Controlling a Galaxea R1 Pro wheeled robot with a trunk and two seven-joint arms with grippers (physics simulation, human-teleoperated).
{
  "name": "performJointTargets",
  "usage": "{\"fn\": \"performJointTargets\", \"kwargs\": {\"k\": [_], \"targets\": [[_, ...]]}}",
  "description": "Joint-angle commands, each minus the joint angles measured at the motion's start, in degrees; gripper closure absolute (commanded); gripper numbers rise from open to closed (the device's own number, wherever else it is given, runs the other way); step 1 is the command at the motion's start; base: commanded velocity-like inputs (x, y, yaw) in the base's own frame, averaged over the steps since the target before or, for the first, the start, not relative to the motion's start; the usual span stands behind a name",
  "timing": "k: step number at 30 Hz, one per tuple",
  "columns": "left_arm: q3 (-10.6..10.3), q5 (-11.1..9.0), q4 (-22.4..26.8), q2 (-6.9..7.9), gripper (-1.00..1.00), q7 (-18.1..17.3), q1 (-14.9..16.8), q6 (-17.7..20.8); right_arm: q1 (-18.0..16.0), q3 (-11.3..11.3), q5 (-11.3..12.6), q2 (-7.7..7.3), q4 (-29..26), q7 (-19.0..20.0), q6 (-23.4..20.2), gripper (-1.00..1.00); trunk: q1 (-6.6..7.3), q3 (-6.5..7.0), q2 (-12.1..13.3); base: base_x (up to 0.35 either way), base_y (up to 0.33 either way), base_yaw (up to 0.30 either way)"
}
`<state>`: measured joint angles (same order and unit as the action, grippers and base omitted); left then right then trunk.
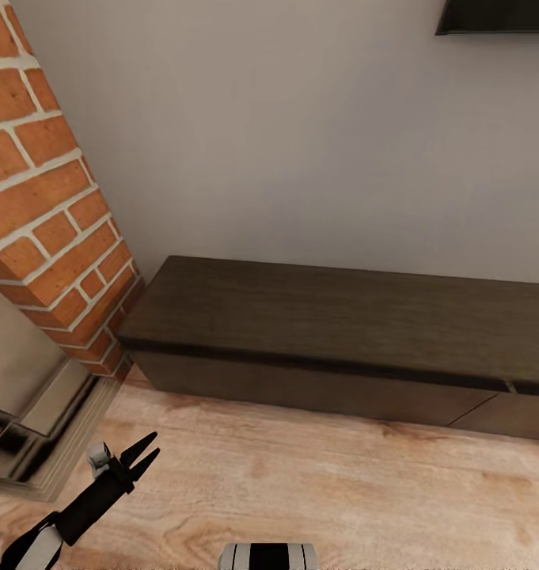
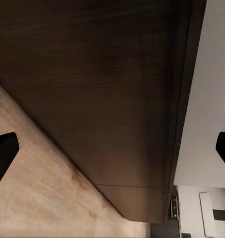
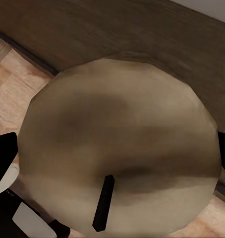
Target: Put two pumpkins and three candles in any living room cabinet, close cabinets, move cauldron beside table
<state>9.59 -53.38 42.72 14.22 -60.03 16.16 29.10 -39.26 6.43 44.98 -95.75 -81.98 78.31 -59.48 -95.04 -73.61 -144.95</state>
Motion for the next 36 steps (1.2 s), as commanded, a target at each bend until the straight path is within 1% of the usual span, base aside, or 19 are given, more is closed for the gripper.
{"fn": "performJointTargets", "kwargs": {"k": [1, 6, 14, 24, 30, 33, 34, 36], "targets": [[0.0, -0.3, 0.0, 0.04, -1.00, 0.0, 0.0, 0.5, 0.1, 0.3, 0.1, -0.06, 0.0, 0.3, -0.4, 1.00, -0.01, -0.27, 0.0, 0.000, 0.000, 0.000], [0.0, -0.3, 0.0, 0.09, -1.00, 0.0, 0.0, 0.5, 0.1, 0.2, -0.3, -0.50, 0.0, 0.7, -0.2, 1.00, -0.14, -1.38, -0.1, 0.000, 0.000, 0.000], [0.0, -0.3, 0.0, 0.10, -1.00, 0.0, 0.0, 0.5, 0.1, 0.2, -0.6, -0.61, 0.4, 0.8, -0.1, 1.00, -0.35, -3.15, -0.2, 0.000, 0.000, 0.000], [0.0, -0.3, 0.0, 0.10, -1.00, 0.1, 0.0, 0.5, 0.1, 0.8, 0.1, -0.84, 0.8, 0.9, -0.1, 1.00, -0.61, -5.36, -0.3, 0.000, 0.000, 0.000], [0.0, -0.3, 0.0, 0.13, -1.00, 0.1, 0.0, 0.5, 0.1, 3.0, 0.2, -0.80, 0.7, 0.5, -0.2, 1.00, -0.76, -6.69, -0.4, 0.000, 0.000, 0.000], [0.0, -0.3, 0.0, 0.12, -1.00, 0.1, 0.0, 0.5, 0.1, 4.6, 0.2, -0.83, 0.6, 0.6, -0.2, 1.00, -0.84, -7.36, -0.5, 0.000, 0.000, 0.000], [0.0, -0.3, 0.0, 0.13, -1.00, 0.1, 0.0, 0.5, 0.1, 5.7, 0.2, -0.83, 0.6, 0.6, -0.2, 1.00, -0.86, -7.58, -0.5, 0.000, 0.000, 0.000], [0.0, -0.3, 0.0, 0.14, -1.00, 0.1, 0.0, 0.5, 0.1, 6.9, 0.2, -0.84, 0.6, 0.7, -0.2, 1.00, -0.92, -8.02, -0.5, 0.000, 0.000, 0.000]]}}
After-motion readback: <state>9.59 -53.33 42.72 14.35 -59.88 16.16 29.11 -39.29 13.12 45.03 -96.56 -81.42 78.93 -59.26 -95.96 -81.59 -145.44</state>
